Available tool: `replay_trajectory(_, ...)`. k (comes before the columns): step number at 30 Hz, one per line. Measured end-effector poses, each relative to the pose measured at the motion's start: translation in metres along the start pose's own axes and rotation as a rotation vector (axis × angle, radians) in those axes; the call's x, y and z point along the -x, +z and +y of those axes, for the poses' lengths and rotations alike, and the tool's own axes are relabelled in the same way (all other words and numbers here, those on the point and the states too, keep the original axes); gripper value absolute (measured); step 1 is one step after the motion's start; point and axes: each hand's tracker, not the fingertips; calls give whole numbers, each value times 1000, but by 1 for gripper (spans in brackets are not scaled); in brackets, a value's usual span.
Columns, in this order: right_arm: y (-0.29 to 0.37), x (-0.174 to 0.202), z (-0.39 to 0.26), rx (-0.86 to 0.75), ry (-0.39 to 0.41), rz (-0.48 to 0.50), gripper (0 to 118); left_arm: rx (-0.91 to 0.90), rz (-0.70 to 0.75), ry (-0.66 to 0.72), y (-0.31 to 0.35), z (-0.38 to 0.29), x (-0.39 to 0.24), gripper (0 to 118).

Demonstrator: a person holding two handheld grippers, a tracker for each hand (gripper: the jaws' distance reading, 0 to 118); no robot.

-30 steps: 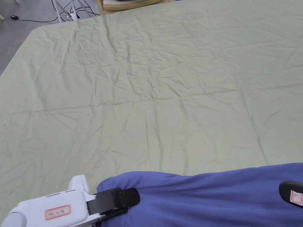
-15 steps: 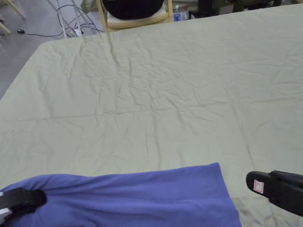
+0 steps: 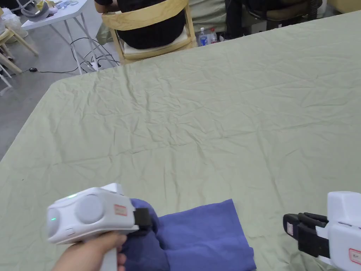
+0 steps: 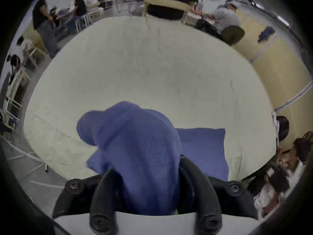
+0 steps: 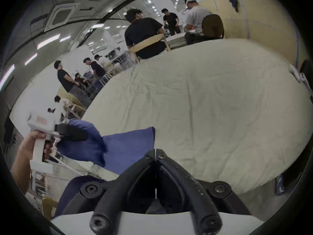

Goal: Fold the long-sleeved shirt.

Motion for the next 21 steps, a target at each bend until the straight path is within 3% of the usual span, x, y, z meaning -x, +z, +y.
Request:
replay_trajectory(1, -1, -1, 0, 11, -4, 2, 2, 17, 6, 7, -14, 2, -15, 59)
replay_trajectory(2, -2, -1, -1, 23, -6, 5, 2, 33, -6, 23, -31, 5, -18, 68)
replay_trajectory(3, -5, 0, -3, 33, -3, 6, 2, 52, -20, 21, -45, 5, -32, 84)
replay_trajectory(4, -6, 0, -4, 37, 2, 4, 2, 62, -17, 18, -52, 4, -43, 107)
replay_trajectory(5, -6, -1, -4, 39, 4, 5, 2, 64, -35, 31, -53, 3, -52, 118)
replay_trajectory(8, -6, -3, -3, 36, -6, 13, 2, -9, -134, 73, -38, 1, -70, 110)
replay_trajectory(11, -6, -6, -1, 38, -23, 29, 2, -44, -302, 84, -7, -1, -66, 110)
replay_trajectory(15, -5, -8, 1, 28, -55, 53, 2, -118, -314, 131, 25, -4, -27, 110)
replay_trajectory(16, -4, -9, 1, 19, -66, 62, 2, -129, -285, 126, 27, -4, -13, 107)
replay_trajectory(17, -3, -10, 2, 13, -74, 69, 2, -145, -228, 116, 27, -6, -1, 87)
replay_trajectory(18, -3, -10, 2, 8, -77, 72, 2, -147, -153, 98, 23, -8, 2, 57)
replay_trajectory(19, -2, -9, 2, 3, -81, 75, 2, -159, -66, 63, 14, -10, 8, 17)
replay_trajectory(20, -2, -9, 2, 1, -84, 77, 2, -155, 27, 39, 2, -14, 11, 4)
replay_trajectory(21, -3, -9, 2, 0, -83, 79, 2, -128, 109, 14, -10, -19, 14, 4)
